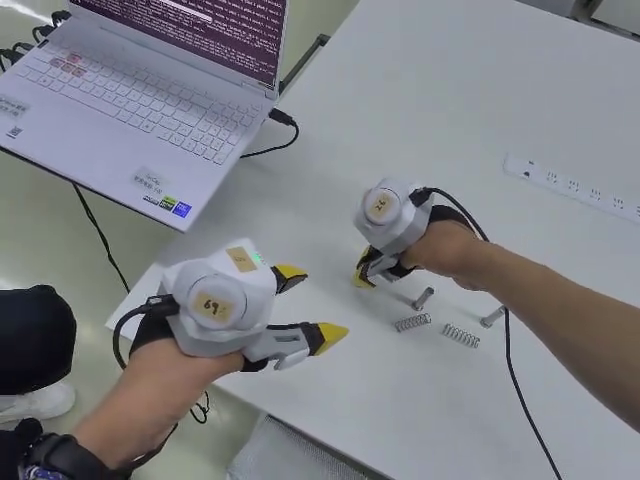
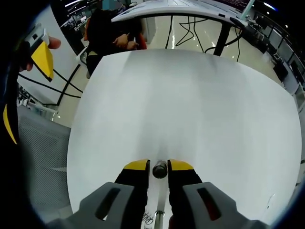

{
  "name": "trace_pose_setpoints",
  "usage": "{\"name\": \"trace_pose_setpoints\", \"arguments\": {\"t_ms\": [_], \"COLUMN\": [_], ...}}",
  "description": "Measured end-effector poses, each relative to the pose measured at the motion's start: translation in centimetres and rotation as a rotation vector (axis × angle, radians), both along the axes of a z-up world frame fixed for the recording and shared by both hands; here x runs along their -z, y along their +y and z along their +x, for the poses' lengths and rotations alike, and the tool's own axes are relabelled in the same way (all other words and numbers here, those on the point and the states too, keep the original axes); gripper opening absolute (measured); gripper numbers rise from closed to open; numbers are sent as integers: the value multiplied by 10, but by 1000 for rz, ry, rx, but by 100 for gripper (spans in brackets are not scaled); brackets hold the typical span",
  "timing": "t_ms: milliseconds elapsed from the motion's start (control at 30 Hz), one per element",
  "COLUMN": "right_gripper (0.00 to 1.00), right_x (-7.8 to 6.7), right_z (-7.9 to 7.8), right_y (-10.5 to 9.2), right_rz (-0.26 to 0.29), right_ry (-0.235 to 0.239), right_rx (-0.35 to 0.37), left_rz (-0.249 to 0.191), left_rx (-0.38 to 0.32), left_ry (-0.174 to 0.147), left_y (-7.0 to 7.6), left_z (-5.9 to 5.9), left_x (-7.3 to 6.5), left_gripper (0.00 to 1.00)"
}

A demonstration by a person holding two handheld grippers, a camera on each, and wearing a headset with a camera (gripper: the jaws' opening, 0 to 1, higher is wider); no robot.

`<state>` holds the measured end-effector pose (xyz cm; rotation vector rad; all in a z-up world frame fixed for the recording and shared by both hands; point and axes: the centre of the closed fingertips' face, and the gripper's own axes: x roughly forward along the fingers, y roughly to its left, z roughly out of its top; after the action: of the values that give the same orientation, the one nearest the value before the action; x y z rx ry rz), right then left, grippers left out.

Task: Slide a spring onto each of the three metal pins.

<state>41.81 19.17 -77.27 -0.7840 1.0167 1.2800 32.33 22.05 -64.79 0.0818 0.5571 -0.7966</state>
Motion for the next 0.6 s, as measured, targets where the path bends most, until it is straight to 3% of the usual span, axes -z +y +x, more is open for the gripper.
{"name": "trace_pose_setpoints", "arguments": {"t_ms": [600], "right_gripper": [29], "right_x": [-35], "right_z": [4], "right_y": [-11], "right_rz": [39], "right_ry": [-67], "right_rx": [17], "left_rz": [4], "left_rx": [7], "left_ry": [-6], "left_y": [-7], "left_z": [-6], "left_x": [-5], "left_gripper": [44]}}
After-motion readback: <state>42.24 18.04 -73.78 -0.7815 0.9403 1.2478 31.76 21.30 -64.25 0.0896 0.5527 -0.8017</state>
